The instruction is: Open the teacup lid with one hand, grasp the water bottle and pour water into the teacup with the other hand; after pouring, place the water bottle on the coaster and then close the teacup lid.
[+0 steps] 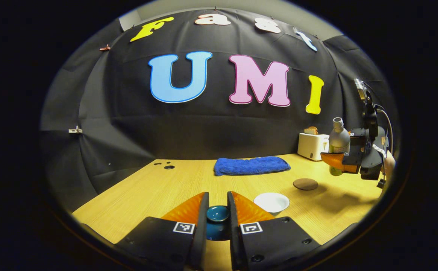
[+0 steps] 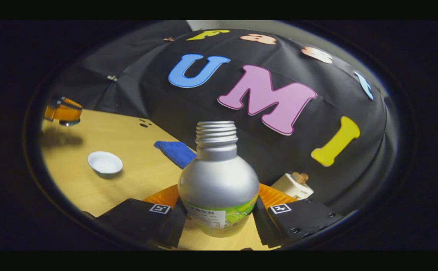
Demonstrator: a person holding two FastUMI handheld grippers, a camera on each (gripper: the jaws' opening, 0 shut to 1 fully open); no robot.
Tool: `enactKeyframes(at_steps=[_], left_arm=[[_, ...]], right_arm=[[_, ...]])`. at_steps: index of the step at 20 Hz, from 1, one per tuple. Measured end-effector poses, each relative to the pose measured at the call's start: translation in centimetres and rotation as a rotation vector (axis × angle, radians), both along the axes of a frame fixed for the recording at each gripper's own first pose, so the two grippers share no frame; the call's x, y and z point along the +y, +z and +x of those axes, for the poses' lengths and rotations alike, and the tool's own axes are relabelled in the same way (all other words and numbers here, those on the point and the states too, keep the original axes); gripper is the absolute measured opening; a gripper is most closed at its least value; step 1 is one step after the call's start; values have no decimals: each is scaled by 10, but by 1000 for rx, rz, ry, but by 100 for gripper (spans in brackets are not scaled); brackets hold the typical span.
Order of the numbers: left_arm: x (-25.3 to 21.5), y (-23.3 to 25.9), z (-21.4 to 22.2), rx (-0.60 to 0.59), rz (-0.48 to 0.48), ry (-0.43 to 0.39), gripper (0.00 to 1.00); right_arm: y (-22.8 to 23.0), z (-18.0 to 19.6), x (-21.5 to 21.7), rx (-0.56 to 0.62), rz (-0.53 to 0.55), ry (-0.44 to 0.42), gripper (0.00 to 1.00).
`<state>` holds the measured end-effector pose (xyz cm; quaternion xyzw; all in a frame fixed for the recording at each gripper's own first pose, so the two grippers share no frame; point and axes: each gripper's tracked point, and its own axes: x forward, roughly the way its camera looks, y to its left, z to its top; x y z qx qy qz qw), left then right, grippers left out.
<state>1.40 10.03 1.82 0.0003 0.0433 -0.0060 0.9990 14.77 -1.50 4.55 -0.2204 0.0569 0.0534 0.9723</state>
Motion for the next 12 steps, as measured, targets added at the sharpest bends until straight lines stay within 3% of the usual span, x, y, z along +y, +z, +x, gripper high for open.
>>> enactKeyframes(at_steps=[5,12], left_arm=[[-15,3,3,-2,-5,-24,30],[-27,7,9,-10,7,-40,30]], right_arm=[[-2,11,19,47,342,90,80],[-3,57,-3,5,501,48,80]])
